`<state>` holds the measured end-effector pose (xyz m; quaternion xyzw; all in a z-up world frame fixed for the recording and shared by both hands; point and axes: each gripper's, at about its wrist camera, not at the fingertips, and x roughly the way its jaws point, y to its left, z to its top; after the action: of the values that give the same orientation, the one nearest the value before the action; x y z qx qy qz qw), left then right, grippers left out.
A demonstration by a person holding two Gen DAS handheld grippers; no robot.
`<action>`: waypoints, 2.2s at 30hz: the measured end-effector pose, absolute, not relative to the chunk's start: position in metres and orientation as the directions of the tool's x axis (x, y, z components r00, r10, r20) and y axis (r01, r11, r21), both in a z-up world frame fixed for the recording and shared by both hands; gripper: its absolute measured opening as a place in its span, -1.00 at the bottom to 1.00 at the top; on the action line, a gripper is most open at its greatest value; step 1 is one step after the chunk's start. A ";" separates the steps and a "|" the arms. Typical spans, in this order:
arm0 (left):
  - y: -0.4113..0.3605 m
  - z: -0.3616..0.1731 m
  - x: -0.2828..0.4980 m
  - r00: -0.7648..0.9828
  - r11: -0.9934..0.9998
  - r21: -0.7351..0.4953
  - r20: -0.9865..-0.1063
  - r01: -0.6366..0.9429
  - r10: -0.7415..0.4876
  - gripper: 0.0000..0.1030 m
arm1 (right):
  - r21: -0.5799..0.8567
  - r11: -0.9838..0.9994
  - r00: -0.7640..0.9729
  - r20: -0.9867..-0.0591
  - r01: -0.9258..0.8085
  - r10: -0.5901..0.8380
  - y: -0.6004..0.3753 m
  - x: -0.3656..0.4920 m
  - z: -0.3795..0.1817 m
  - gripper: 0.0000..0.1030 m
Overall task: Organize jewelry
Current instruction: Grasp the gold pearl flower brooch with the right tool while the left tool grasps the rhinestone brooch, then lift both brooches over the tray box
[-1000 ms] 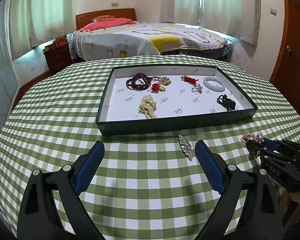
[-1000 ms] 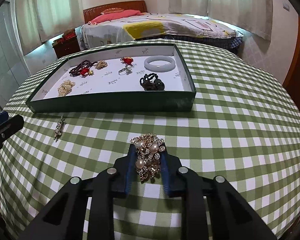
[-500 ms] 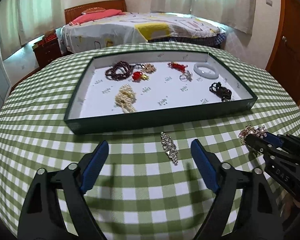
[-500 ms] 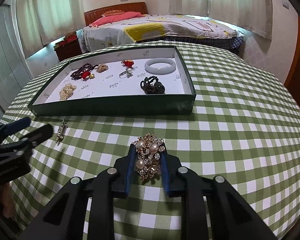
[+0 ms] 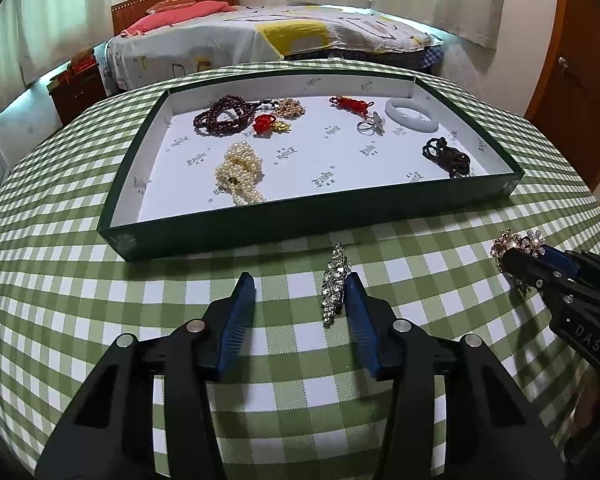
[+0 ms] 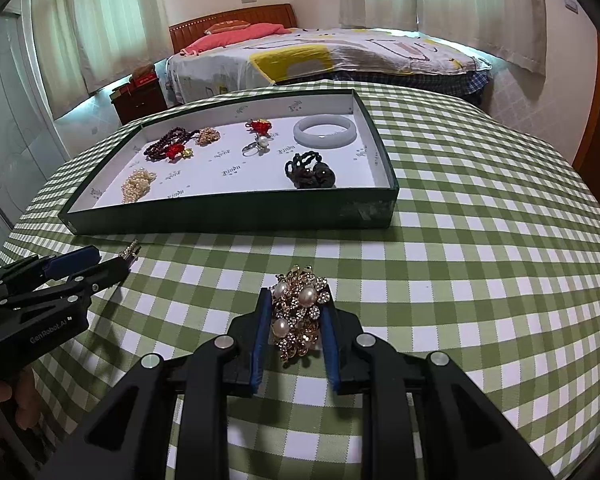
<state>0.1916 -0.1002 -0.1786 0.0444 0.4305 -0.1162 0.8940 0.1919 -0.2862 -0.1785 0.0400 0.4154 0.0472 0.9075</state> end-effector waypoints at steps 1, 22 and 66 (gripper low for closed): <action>-0.102 -0.179 0.192 0.603 0.968 -0.019 -0.779 0.251 -0.172 -0.11 | 0.112 0.992 0.650 -0.751 -0.052 0.119 -0.286 0.192 -0.179 -0.53; -0.104 -0.166 0.183 0.619 0.944 -0.062 -0.741 0.324 -0.261 -0.77 | 0.117 0.991 0.662 -0.738 -0.063 0.129 -0.280 0.189 -0.173 -0.53; -0.098 -0.046 0.253 0.799 0.948 -0.176 -0.510 0.265 -0.318 -0.77 | 0.089 0.976 0.844 -0.492 -0.198 0.216 -0.244 0.262 -0.046 -0.53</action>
<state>0.2531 -0.0984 -0.0463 -0.0480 0.2772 -0.1538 0.9472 0.2616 -0.2437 -0.0457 0.0176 0.2581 0.1078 0.9599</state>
